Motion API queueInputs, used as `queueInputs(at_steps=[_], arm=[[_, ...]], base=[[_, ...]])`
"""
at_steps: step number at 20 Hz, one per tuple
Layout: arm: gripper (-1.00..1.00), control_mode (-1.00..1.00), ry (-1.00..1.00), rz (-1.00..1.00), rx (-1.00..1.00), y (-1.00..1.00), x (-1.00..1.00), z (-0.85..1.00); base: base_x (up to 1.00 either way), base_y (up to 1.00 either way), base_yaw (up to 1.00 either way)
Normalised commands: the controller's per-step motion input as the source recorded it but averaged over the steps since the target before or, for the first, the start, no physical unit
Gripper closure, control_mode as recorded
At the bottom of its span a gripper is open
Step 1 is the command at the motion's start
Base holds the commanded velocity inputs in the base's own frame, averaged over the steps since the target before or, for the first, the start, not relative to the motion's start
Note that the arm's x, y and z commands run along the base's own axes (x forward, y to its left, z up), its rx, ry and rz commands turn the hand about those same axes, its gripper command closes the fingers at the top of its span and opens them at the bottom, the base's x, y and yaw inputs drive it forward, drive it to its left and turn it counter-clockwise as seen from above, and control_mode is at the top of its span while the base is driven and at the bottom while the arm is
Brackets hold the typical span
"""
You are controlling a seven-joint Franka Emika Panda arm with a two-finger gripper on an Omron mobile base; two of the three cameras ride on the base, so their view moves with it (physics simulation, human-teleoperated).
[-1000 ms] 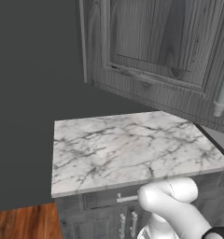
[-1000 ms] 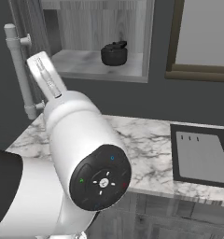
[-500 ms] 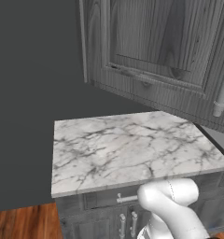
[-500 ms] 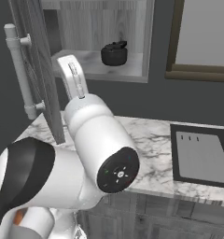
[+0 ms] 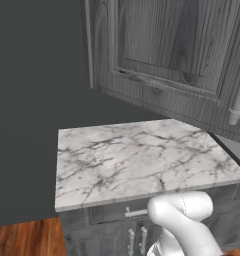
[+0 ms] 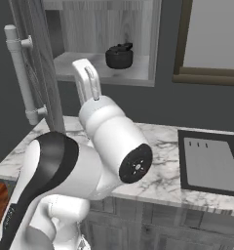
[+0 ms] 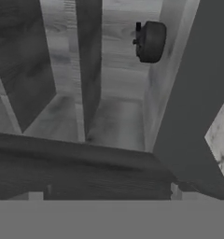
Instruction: Open the cabinet, pick the kettle from the cabinet, and place it in the sink.
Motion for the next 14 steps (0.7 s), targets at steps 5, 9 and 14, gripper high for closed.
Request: queueInputs(at_steps=[5, 9, 14], arm=[[-1.00, -1.00, 0.00, 0.22, 0.00, -0.05, 0.06, 0.00], [-1.00, -1.00, 0.00, 0.25, 0.00, 0.02, 0.00, 0.00], [-1.00, -1.00, 0.00, 0.15, 0.00, 0.12, 0.00, 0.00]], base=[[0.00, 0.00, 0.00], [0.00, 0.00, 0.00], [0.00, 0.00, 0.00]])
